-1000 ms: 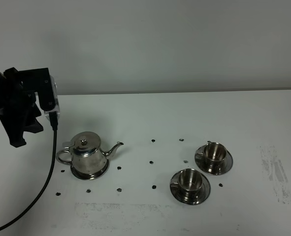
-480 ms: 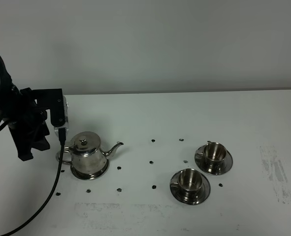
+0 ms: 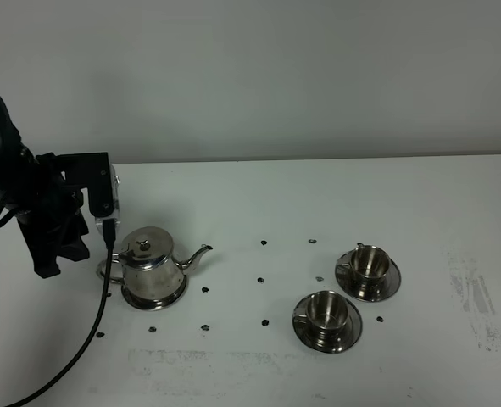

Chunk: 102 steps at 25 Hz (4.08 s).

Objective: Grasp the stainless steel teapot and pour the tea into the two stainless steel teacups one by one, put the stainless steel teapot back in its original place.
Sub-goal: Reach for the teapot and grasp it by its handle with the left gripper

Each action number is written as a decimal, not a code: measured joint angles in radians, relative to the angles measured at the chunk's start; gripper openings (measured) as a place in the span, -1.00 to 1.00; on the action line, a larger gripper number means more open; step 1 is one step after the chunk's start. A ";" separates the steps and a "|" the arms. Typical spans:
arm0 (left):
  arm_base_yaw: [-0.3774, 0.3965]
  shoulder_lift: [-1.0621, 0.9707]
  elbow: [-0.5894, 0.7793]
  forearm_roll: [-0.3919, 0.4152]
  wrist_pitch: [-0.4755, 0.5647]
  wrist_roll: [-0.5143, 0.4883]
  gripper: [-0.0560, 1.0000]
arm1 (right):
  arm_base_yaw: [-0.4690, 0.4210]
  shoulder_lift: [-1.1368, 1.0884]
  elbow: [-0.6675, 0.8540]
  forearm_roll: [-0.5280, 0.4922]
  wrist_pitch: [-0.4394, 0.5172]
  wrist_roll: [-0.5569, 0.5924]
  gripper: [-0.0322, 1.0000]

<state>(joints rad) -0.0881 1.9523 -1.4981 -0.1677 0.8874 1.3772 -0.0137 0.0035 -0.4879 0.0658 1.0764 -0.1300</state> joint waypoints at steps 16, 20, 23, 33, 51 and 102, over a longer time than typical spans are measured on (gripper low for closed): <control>0.000 0.001 0.000 -0.019 -0.002 -0.108 -0.11 | -0.001 0.000 0.000 -0.001 0.000 0.000 -0.05; 0.000 0.011 -0.026 -0.022 0.016 -0.088 -0.11 | -0.001 0.000 0.000 0.000 0.000 0.000 -0.05; 0.000 0.043 -0.120 -0.050 0.089 -0.063 -0.11 | -0.001 0.000 0.000 0.000 0.000 0.000 -0.05; -0.055 0.144 -0.190 -0.009 0.199 -0.021 -0.11 | -0.001 0.000 0.000 0.000 0.000 0.000 -0.05; -0.060 0.144 -0.139 0.056 0.098 0.012 -0.10 | -0.001 0.000 0.000 0.000 0.000 0.001 -0.05; -0.119 0.117 -0.130 0.102 0.085 -0.104 -0.42 | -0.001 0.000 0.000 0.002 0.000 0.001 -0.09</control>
<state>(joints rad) -0.2071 2.0689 -1.6280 -0.0657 0.9722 1.2731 -0.0146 0.0035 -0.4879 0.0683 1.0764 -0.1292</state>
